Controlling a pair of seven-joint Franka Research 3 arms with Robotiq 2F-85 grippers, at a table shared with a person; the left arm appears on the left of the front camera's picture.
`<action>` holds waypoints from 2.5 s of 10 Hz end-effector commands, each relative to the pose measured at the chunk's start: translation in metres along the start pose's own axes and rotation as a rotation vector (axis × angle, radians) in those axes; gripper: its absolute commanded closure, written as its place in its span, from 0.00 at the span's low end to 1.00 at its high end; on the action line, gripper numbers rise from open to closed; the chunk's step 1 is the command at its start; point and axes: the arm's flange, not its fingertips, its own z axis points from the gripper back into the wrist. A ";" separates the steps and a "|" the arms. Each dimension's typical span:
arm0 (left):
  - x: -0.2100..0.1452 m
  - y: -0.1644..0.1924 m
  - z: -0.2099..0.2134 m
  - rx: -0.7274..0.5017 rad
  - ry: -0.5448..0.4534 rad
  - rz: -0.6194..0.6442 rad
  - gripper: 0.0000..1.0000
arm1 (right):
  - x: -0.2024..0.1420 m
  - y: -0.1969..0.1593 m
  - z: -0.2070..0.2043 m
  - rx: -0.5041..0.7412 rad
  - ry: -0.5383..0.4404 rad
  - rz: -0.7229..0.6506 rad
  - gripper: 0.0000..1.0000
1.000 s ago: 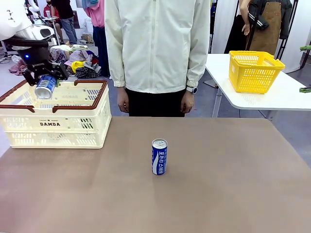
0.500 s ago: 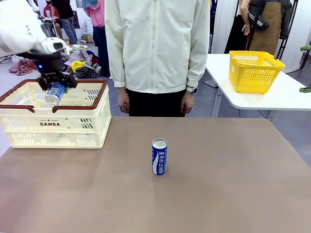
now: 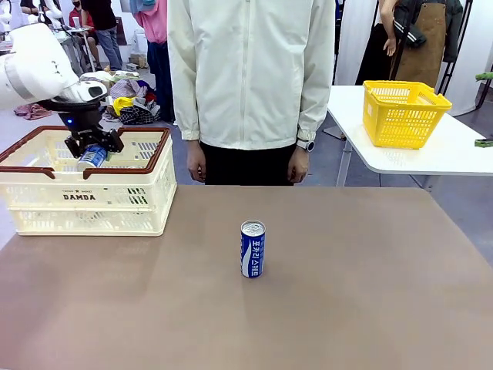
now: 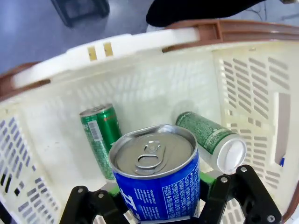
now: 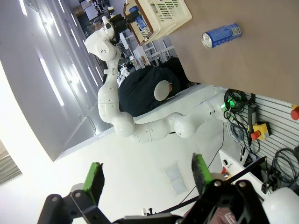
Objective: Place the drinks into the Shopping basket.
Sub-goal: Pick up one drink and place it into the Shopping basket.
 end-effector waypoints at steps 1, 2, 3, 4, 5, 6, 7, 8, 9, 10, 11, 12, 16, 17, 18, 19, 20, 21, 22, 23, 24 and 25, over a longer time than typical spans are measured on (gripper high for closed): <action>-0.010 -0.003 0.000 -0.036 -0.003 -0.024 1.00 | 0.000 0.005 0.002 0.012 0.011 0.006 0.00; -0.013 -0.003 -0.005 -0.037 0.003 -0.022 1.00 | 0.000 0.005 0.002 0.012 0.011 0.006 0.00; -0.015 -0.004 -0.011 -0.034 0.008 -0.028 1.00 | 0.000 0.005 0.002 0.012 0.011 0.006 0.00; -0.015 -0.004 -0.019 -0.009 0.025 -0.017 1.00 | 0.000 0.005 0.002 0.012 0.011 0.006 0.00; -0.015 -0.004 -0.024 0.014 0.036 -0.016 1.00 | 0.000 0.005 0.002 0.012 0.011 0.006 0.00; -0.016 -0.005 -0.028 0.034 0.038 -0.017 1.00 | 0.000 0.005 0.002 0.012 0.011 0.006 0.00; -0.016 -0.007 -0.030 0.047 0.041 -0.018 1.00 | 0.000 0.005 0.002 0.012 0.011 0.006 0.00; -0.014 -0.011 -0.032 0.071 0.051 -0.022 1.00 | 0.000 0.005 0.002 0.012 0.011 0.006 0.00; -0.011 -0.014 -0.036 0.110 0.060 -0.025 1.00 | 0.000 0.005 0.002 0.012 0.011 0.006 0.00; -0.010 -0.016 -0.040 0.131 0.073 -0.025 1.00 | 0.000 0.005 0.002 0.012 0.011 0.006 0.00; -0.009 -0.017 -0.042 0.142 0.078 -0.021 1.00 | 0.000 0.005 0.002 0.012 0.011 0.006 0.00; -0.009 -0.017 -0.043 0.142 0.081 -0.016 1.00 | 0.000 0.005 0.002 0.012 0.011 0.006 0.00; -0.007 -0.018 -0.043 0.152 0.081 -0.005 0.82 | 0.000 0.005 0.002 0.012 0.011 0.006 0.00; -0.007 -0.017 -0.042 0.144 0.081 -0.004 0.28 | 0.000 0.005 0.002 0.012 0.011 0.006 0.00; -0.008 -0.017 -0.041 0.140 0.078 -0.005 0.00 | 0.000 0.005 0.002 0.012 0.011 0.006 0.00; -0.008 -0.016 -0.039 0.134 0.074 -0.006 0.00 | 0.000 0.005 0.002 0.012 0.011 0.006 0.00; -0.008 -0.014 -0.035 0.132 0.063 -0.001 0.00 | 0.000 0.005 0.002 0.012 0.011 0.006 0.00; -0.009 -0.012 -0.029 0.125 0.046 0.001 0.00 | 0.000 0.005 0.002 0.012 0.011 0.006 0.00; -0.010 -0.010 -0.025 0.123 0.036 0.003 0.00 | 0.000 0.005 0.002 0.012 0.011 0.006 0.00; -0.011 -0.009 -0.022 0.118 0.031 0.002 0.00 | 0.000 0.005 0.002 0.012 0.011 0.006 0.00; -0.012 -0.008 -0.020 0.115 0.026 0.004 0.00 | 0.000 0.005 0.002 0.012 0.011 0.006 0.00; -0.012 -0.008 -0.017 0.111 0.019 0.003 0.00 | 0.000 0.005 0.002 0.012 0.011 0.006 0.00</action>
